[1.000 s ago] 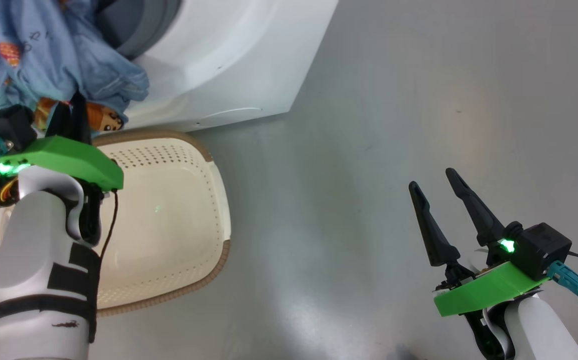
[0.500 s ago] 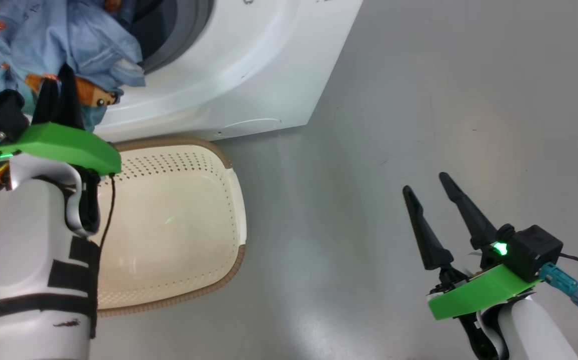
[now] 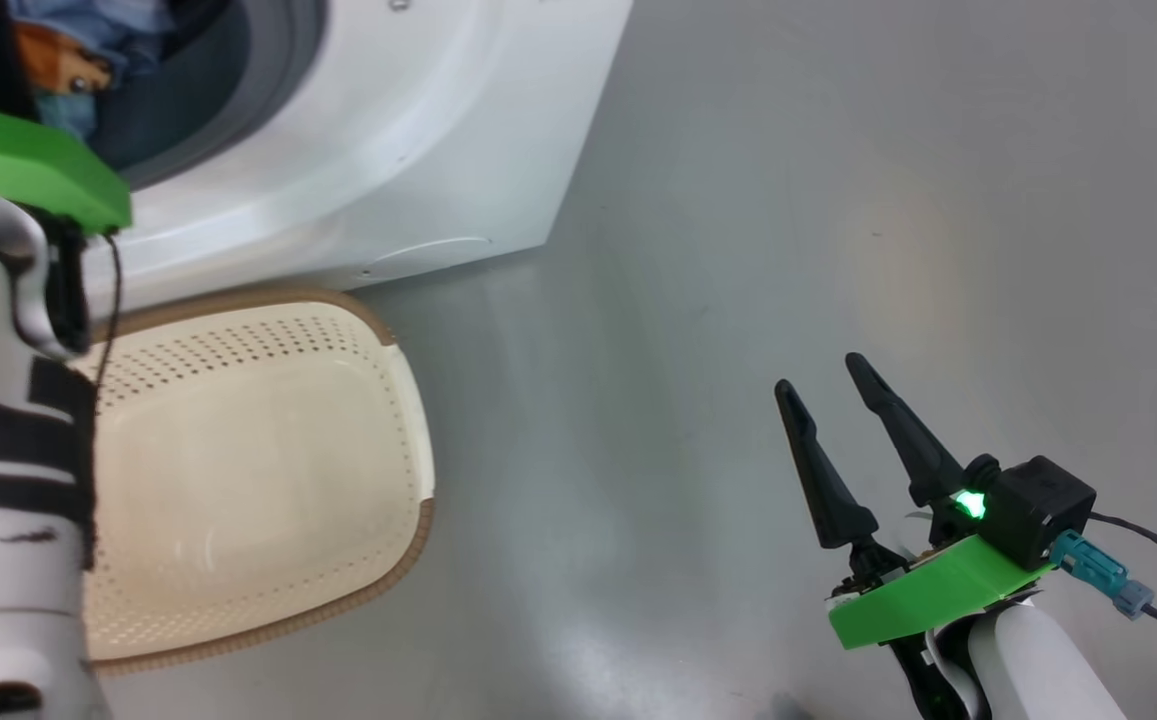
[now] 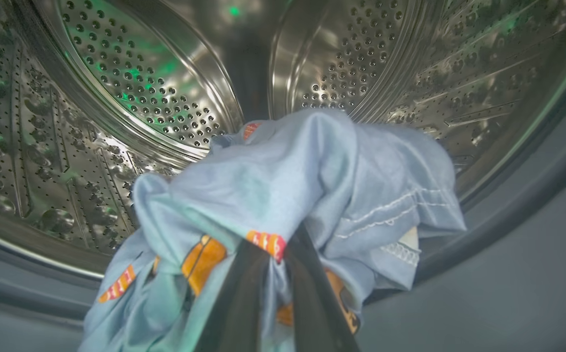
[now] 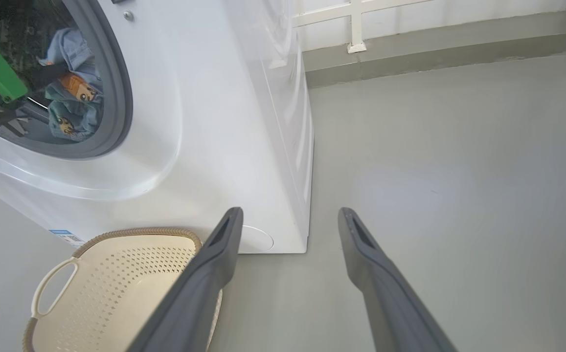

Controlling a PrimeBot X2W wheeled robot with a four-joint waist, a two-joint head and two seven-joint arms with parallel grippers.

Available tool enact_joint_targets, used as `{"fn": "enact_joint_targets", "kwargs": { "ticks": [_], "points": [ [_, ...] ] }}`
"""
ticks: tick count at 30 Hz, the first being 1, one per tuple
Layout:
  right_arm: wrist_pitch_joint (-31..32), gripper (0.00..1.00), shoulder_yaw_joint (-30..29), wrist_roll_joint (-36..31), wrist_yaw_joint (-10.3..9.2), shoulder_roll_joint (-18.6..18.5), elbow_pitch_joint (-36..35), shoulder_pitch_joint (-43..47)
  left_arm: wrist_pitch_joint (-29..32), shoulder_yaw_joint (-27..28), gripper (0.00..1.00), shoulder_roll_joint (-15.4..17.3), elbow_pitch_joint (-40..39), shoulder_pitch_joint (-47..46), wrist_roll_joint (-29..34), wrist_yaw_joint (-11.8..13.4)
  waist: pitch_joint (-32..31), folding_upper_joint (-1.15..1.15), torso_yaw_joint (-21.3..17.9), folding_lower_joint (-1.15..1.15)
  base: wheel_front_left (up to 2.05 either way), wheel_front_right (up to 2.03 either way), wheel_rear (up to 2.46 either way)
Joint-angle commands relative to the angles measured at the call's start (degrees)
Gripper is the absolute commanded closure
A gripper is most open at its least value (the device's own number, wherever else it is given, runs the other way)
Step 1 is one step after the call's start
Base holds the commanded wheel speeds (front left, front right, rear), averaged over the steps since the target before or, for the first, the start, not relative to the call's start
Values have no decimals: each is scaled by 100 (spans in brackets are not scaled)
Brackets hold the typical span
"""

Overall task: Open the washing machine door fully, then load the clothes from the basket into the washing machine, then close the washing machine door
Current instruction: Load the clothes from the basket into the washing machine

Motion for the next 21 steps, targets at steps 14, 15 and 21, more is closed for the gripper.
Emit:
{"fn": "enact_joint_targets", "kwargs": {
  "ticks": [14, 15, 21],
  "points": [
    [-27, 0, 300, 75, 9, 81, -167, 167, -36, 109, 100, 1013, 675, -1374, 236, 9, 689, 0, -611, 0, 0, 0, 0],
    [-27, 0, 312, 79, 9, 88, -170, 169, -36, 110, 100, 1053, 734, -1462, 240, 13, 727, 0, -644, 0, 0, 0, 0],
    [-27, 0, 397, 103, 9, 159, -206, 202, -36, 18, 100, 1253, 843, -1894, 316, -49, 897, 0, -802, 0, 0, 0, 0]
  ]
}}
